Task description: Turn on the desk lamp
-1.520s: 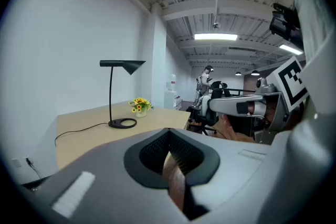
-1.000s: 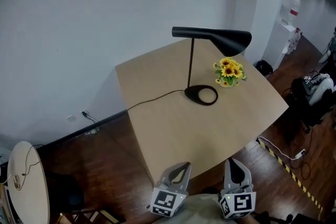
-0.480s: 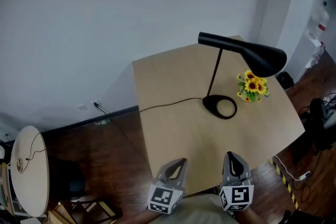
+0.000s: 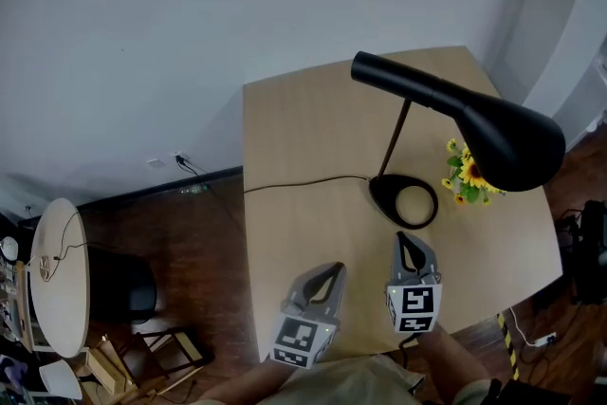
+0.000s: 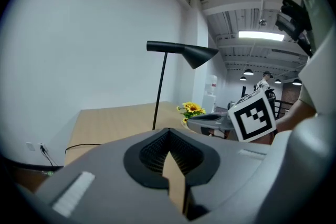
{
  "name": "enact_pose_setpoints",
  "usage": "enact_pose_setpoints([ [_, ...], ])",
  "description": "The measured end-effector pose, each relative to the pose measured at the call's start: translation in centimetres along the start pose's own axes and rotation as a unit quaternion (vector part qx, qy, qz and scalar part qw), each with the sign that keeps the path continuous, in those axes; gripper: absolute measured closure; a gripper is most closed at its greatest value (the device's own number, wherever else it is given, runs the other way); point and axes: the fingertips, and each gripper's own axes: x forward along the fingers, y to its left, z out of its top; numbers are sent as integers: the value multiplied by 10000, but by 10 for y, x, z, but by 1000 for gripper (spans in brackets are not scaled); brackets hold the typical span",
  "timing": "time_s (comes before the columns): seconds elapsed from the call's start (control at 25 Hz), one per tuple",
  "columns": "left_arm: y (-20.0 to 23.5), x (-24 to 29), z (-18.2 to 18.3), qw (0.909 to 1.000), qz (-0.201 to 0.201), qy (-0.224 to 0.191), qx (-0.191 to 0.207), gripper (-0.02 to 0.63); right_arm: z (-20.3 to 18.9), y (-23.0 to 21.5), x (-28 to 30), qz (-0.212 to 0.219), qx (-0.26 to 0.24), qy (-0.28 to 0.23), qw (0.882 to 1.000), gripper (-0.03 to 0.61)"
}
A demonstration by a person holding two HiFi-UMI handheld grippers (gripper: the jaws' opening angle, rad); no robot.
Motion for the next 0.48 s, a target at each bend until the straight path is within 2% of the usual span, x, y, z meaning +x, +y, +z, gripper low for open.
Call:
enact_pose_setpoints([
  [0.24,13,33,-15,9978,528,313,-247,614,-23,-24,84,185,-34,422,9989,578],
  [0.48,6,51,-14,9967,643,416,-271,614,-54,-39,141,171,-30,898,9958,578],
])
